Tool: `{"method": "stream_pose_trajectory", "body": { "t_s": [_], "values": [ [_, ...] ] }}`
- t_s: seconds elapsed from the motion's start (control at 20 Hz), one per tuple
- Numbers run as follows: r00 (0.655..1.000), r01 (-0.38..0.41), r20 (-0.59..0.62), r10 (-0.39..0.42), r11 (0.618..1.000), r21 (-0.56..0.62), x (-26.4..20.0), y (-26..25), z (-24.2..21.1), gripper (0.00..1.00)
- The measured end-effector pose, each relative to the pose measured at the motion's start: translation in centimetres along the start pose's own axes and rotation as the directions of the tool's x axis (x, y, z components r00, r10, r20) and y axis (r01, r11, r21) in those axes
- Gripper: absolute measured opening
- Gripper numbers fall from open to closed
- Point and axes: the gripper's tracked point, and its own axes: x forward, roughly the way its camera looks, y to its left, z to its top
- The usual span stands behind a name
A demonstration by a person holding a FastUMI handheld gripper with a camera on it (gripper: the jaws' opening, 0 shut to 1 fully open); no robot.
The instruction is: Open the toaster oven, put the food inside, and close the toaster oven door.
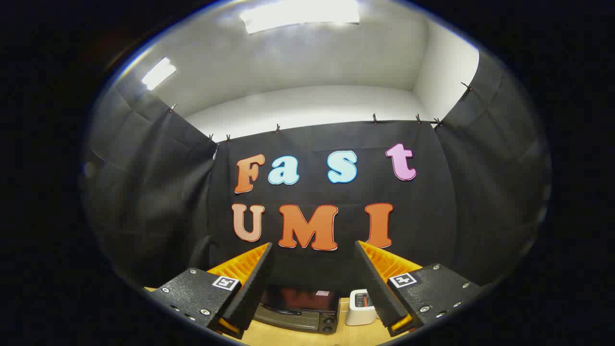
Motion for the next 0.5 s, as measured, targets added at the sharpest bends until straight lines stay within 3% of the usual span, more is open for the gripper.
{"method": "stream_pose_trajectory", "body": {
  "t_s": [0.5],
  "values": [
    [1.0, -0.024, 0.004, 0.024, 1.0, 0.003, 0.6, 1.3, -0.1, 0.98]
  ]
}}
